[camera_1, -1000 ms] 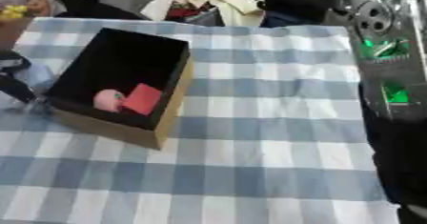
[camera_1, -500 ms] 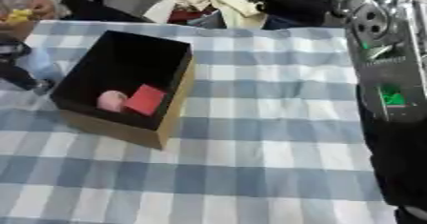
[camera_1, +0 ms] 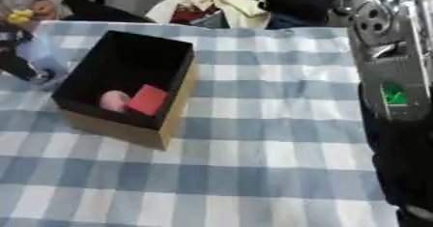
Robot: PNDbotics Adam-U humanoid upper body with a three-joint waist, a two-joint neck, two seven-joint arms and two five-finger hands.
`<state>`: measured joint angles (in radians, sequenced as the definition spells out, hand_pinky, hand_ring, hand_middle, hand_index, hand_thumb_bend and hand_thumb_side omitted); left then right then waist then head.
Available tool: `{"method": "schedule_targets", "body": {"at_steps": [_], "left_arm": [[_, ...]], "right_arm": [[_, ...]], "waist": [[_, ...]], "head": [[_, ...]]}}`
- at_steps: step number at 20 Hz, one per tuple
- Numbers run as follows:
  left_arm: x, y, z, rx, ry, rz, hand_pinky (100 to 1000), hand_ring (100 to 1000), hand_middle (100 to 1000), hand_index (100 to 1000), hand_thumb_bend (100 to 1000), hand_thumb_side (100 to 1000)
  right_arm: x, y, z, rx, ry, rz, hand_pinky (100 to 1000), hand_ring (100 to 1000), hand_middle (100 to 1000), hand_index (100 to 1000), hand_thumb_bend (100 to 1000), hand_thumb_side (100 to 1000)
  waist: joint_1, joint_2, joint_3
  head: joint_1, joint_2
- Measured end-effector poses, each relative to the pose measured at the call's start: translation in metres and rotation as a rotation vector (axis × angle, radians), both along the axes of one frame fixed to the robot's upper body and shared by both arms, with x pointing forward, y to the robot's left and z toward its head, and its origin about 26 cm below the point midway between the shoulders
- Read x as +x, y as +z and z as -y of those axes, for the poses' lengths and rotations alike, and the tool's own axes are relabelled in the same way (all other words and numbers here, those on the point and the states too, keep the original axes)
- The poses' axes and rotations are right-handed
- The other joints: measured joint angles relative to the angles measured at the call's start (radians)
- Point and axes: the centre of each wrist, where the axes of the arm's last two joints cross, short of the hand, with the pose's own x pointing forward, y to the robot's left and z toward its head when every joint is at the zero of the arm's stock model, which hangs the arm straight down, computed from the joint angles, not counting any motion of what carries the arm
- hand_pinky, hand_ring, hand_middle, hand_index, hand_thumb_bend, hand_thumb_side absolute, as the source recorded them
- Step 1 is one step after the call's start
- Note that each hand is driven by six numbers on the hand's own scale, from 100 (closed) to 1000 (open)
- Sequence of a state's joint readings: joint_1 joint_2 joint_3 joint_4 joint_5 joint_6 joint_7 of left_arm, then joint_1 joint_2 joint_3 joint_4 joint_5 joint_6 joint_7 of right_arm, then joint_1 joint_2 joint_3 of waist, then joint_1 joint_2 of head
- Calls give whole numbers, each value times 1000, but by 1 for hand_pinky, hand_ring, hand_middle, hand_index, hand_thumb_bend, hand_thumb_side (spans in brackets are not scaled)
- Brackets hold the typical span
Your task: Pick up objects on the table and place them in the box.
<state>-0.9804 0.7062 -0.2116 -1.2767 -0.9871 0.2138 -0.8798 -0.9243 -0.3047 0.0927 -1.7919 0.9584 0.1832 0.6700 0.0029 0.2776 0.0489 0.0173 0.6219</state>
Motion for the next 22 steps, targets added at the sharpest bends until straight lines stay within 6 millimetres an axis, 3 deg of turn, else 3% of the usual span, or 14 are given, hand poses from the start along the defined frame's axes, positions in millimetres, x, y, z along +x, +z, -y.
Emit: {"method": "schedule_targets", "body": {"at_steps": [10, 22], "left_arm": [[-16, 25, 68, -24, -239, 78, 676, 783, 688, 798, 100, 624], [-14, 2, 107, 4, -343, 8, 682, 784, 691, 800, 100, 647]], "right_arm": [[0, 0, 0, 0, -7, 4, 946, 928, 828, 894, 100, 999], [-2, 1, 0, 4, -6, 13, 948, 928, 829, 893, 100, 1000]], "waist": [[0, -1, -1], [0, 1, -13]], "head": [[-21, 11], [-24, 12]]}}
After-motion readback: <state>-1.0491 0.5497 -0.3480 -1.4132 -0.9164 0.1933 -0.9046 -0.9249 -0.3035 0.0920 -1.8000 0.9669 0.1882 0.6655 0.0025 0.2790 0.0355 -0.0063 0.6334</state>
